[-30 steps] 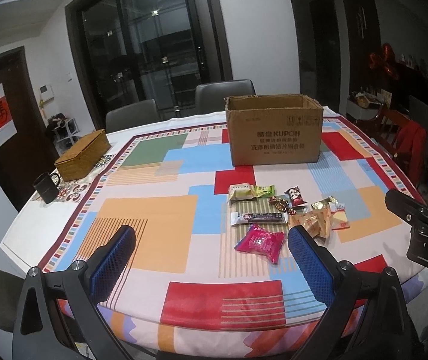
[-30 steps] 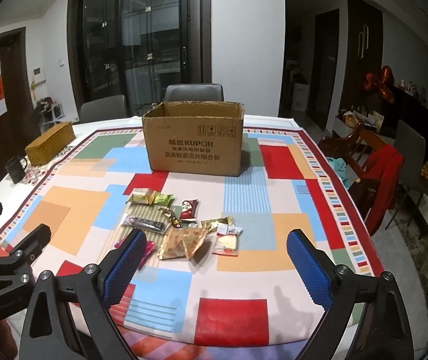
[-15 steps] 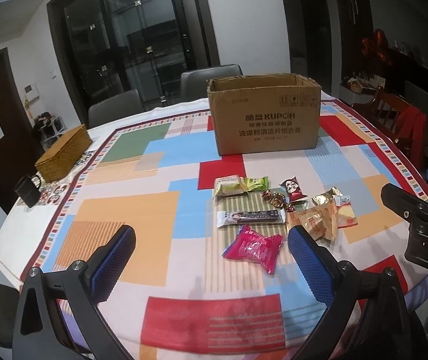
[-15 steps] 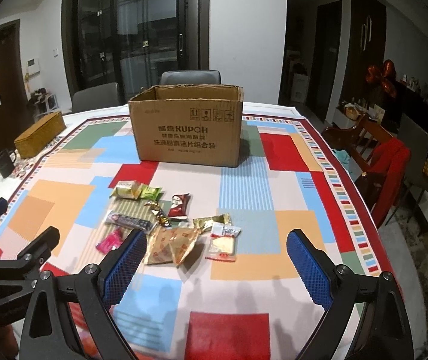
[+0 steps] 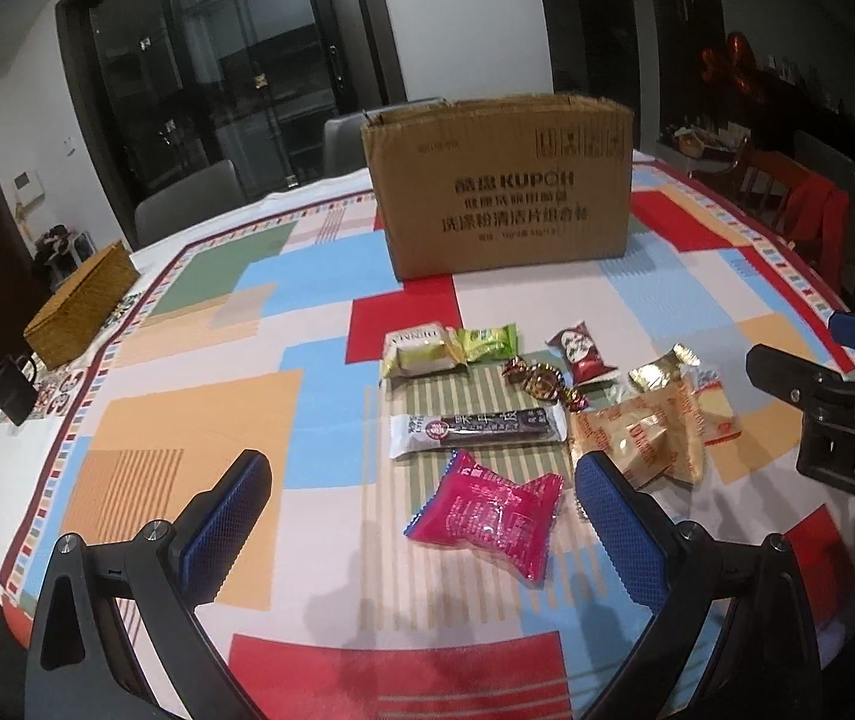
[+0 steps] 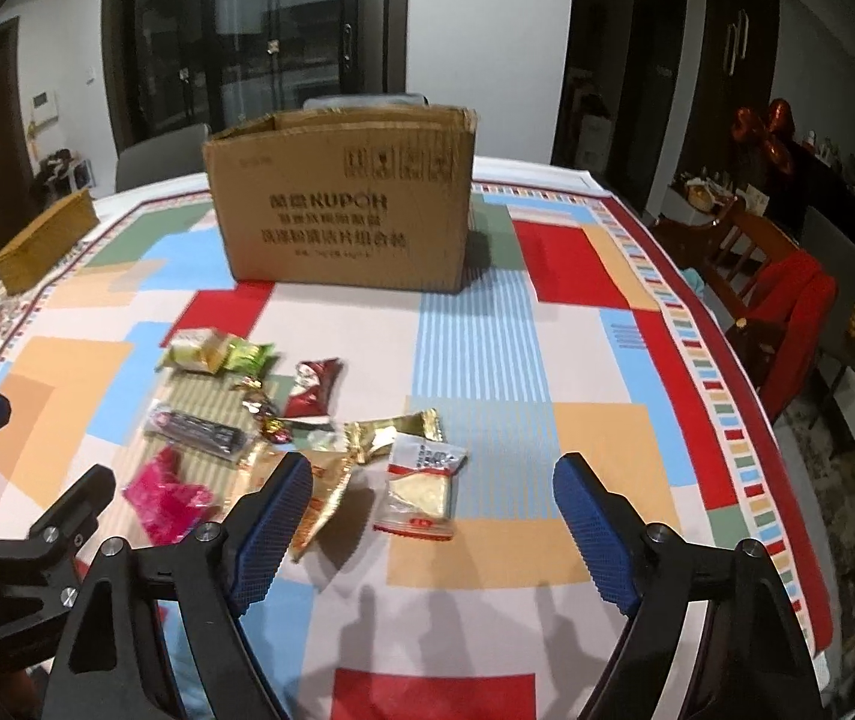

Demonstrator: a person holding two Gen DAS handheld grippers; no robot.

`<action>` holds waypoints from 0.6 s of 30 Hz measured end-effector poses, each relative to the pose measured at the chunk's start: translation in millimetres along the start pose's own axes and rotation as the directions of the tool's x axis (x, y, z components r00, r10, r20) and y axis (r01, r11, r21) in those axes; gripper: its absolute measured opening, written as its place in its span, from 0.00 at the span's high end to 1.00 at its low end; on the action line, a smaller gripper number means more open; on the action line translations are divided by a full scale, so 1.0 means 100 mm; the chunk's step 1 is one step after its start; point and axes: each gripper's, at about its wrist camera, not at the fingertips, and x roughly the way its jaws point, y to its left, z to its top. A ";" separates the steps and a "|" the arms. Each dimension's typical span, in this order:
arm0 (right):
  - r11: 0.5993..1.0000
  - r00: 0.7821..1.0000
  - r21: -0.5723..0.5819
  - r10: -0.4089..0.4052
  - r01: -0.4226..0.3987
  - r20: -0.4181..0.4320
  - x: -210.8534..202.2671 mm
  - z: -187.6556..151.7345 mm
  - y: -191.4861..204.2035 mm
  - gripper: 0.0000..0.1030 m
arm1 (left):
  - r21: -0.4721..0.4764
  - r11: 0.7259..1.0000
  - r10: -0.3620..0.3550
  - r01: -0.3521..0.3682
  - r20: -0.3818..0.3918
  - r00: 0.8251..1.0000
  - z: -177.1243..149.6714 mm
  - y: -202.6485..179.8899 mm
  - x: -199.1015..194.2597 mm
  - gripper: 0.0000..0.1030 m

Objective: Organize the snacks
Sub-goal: 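Move both tools down toward the pile of wrapped snacks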

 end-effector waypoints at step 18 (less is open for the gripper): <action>1.000 0.990 0.027 0.012 -0.008 -0.143 0.65 -0.12 -0.02 0.26 | 0.038 0.997 -0.062 0.066 -0.099 0.993 -0.16 -0.15 0.48 0.10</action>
